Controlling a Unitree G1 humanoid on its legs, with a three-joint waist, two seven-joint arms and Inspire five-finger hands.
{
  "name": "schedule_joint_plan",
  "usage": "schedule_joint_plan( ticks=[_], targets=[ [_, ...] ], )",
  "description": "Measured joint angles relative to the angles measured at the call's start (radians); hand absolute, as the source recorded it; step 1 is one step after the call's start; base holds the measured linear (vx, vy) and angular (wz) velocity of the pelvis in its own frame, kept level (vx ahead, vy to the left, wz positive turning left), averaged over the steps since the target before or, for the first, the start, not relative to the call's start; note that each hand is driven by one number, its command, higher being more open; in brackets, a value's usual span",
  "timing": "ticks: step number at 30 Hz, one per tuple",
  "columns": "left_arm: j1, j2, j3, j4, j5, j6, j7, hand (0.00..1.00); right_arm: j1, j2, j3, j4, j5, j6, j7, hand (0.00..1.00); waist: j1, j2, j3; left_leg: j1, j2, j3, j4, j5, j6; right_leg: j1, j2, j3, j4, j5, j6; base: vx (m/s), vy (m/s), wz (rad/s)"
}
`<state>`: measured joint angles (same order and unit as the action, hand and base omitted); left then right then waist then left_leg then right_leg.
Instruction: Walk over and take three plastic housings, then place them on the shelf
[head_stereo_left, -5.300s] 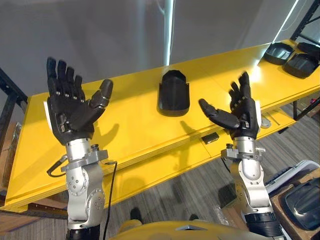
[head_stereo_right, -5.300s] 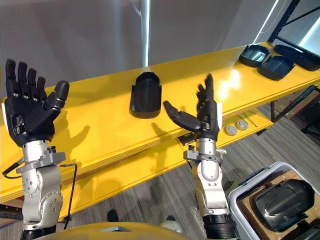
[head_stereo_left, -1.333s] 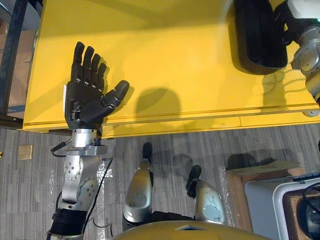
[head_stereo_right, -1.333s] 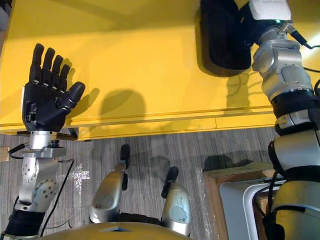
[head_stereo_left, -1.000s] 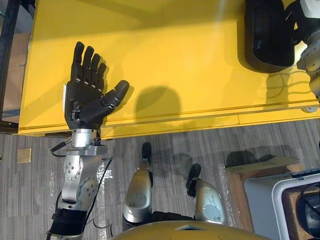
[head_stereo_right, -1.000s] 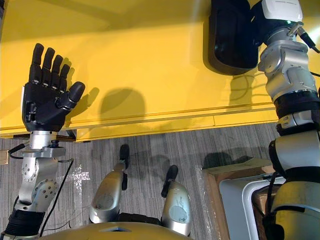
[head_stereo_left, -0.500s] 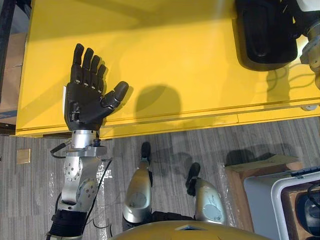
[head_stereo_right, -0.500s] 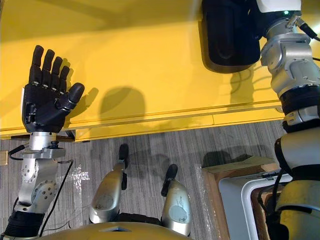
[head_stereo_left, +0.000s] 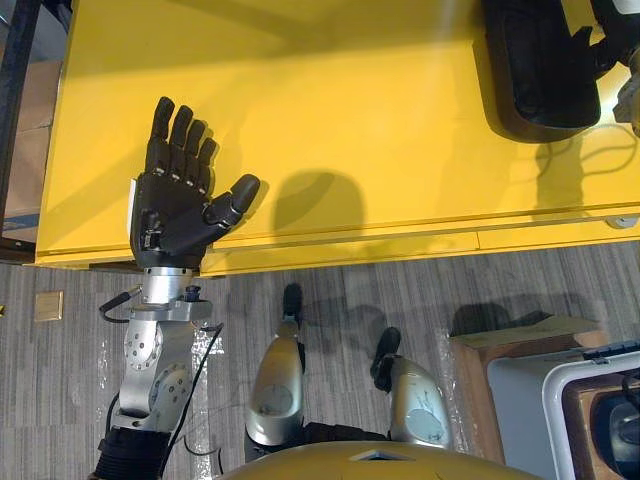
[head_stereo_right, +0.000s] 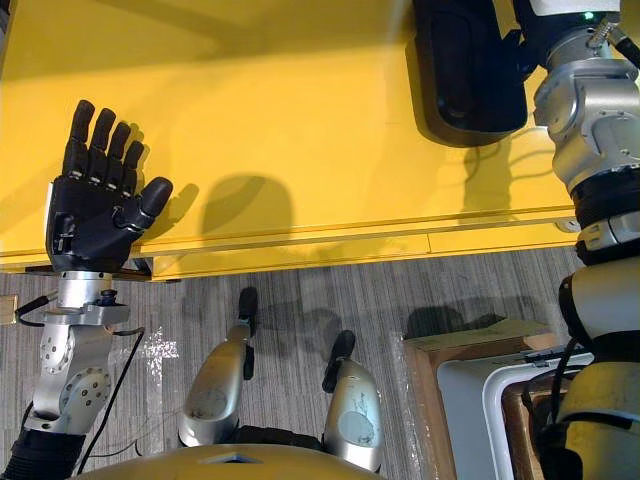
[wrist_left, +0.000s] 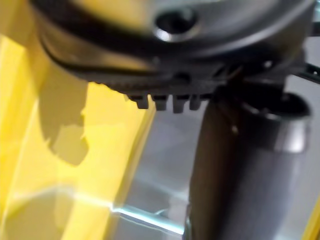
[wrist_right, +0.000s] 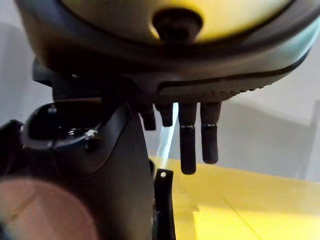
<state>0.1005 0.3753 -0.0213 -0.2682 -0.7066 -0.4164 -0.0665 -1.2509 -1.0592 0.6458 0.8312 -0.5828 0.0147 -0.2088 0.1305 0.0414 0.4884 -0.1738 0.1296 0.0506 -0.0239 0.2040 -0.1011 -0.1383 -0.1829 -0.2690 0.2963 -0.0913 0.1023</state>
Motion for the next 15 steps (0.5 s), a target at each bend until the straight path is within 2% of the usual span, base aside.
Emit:
schedule_joint_plan(
  ticks=[5, 8, 11, 14, 15],
  targets=[
    [0.019, 0.0, -0.007, 0.0, -0.001, -0.02, -0.002, 1.0, 0.019, 0.0, -0.131, -0.016, 0.014, -0.008, -0.203, 1.0, -0.003, 0.001, 0.0, 0.001, 0.0, 0.005, 0.0, 0.0, 0.0, 0.001, 0.0, 0.001, -0.003, 0.0, 0.0, 0.0, 0.0, 0.0],
    [0.026, -0.001, -0.009, -0.001, -0.012, -0.02, -0.003, 1.0, 0.03, 0.0, -0.207, -0.041, 0.023, -0.022, -0.276, 1.0, -0.009, 0.001, -0.001, 0.003, 0.0, 0.008, 0.0, 0.0, 0.0, 0.002, 0.001, 0.003, -0.004, 0.001, 0.0, 0.0, 0.0, 0.0],
    [0.041, -0.021, -0.011, -0.022, -0.012, -0.02, -0.004, 1.0, 0.121, -0.01, -0.354, -0.165, 0.125, -0.059, -0.38, 1.0, -0.027, 0.004, -0.005, 0.011, -0.009, 0.007, 0.0, -0.001, 0.001, 0.02, 0.0, 0.0, -0.023, 0.007, 0.009, 0.0, 0.001, 0.02],
    [0.064, -0.047, -0.014, -0.058, -0.011, -0.02, -0.004, 1.0, 0.301, -0.01, -0.56, -0.354, 0.171, -0.087, -0.457, 1.0, -0.043, 0.016, -0.02, 0.018, -0.016, 0.012, 0.0, -0.007, 0.006, 0.038, -0.004, 0.002, -0.054, 0.022, 0.021, 0.0, 0.0, 0.0],
    [0.076, -0.065, -0.014, -0.067, -0.011, -0.021, -0.004, 1.0, 0.413, -0.005, -0.639, -0.438, 0.174, -0.092, -0.474, 1.0, -0.047, 0.019, -0.038, 0.019, -0.017, 0.018, -0.001, -0.01, 0.008, 0.044, -0.004, 0.004, -0.071, 0.03, 0.025, 0.04, 0.011, -0.09]
  ],
)
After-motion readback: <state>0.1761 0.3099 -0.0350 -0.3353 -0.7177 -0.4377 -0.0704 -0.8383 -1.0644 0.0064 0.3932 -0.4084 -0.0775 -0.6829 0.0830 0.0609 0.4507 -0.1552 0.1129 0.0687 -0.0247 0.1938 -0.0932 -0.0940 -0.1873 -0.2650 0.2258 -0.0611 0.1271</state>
